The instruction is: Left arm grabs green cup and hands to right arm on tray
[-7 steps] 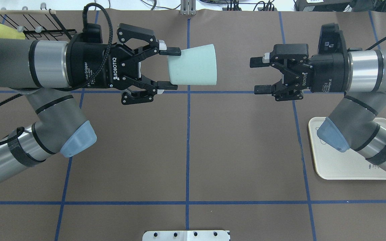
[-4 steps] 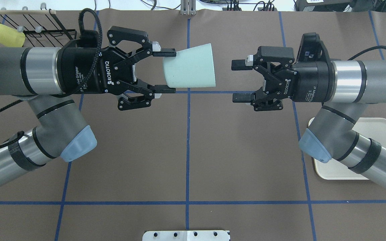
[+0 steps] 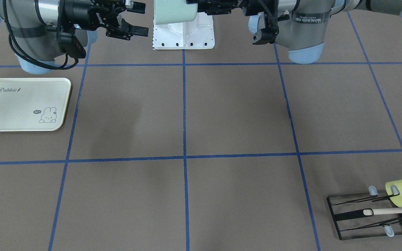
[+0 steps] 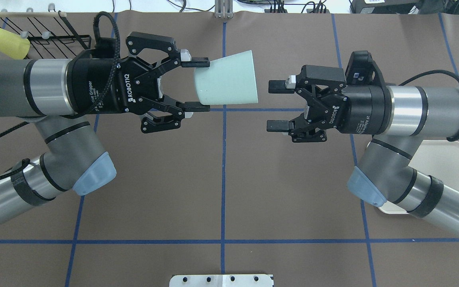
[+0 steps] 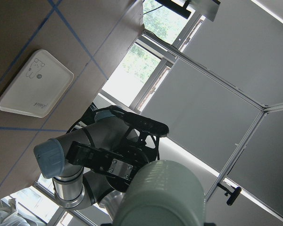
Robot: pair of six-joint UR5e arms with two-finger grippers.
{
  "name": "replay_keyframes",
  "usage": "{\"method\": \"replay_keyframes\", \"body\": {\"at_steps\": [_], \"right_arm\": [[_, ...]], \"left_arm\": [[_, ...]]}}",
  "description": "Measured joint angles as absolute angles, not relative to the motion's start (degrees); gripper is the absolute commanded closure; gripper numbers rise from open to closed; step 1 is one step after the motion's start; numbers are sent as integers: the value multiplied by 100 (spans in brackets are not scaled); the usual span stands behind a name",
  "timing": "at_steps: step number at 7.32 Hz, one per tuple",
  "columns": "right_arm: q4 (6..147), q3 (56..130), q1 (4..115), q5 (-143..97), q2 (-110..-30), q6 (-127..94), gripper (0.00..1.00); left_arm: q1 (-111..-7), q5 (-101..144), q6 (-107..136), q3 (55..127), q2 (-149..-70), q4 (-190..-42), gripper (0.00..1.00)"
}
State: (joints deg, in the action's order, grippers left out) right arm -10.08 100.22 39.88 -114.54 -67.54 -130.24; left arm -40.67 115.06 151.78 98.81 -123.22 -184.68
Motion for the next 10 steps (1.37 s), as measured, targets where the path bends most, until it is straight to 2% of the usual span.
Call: {"method": "replay_keyframes", "body": {"at_steps": [1, 3, 5, 7, 10], "right_arm": [[-1021, 10019, 3928, -11368, -6752, -13020, 4], [-1027, 10000, 3830, -11268, -6750, -13003, 11], [-1030, 9996, 3761, -11200, -6750, -12994, 42], [-1038, 10046, 3740, -11190, -6750, -12998, 60], [-1046, 10109, 3736, -11187, -6750, -13001, 100]], "left_arm": [[-4032, 11503, 15179, 9869, -12322, -18467, 100], [-3866, 11391, 15179, 9879, -12349, -18460, 100], [-3758, 11299, 15171, 9876, -12387, -18436, 100], [-3690, 11184, 15142, 9828, -12397, -18428, 100], [-3634, 11122, 15094, 9766, -12385, -18430, 100]]}}
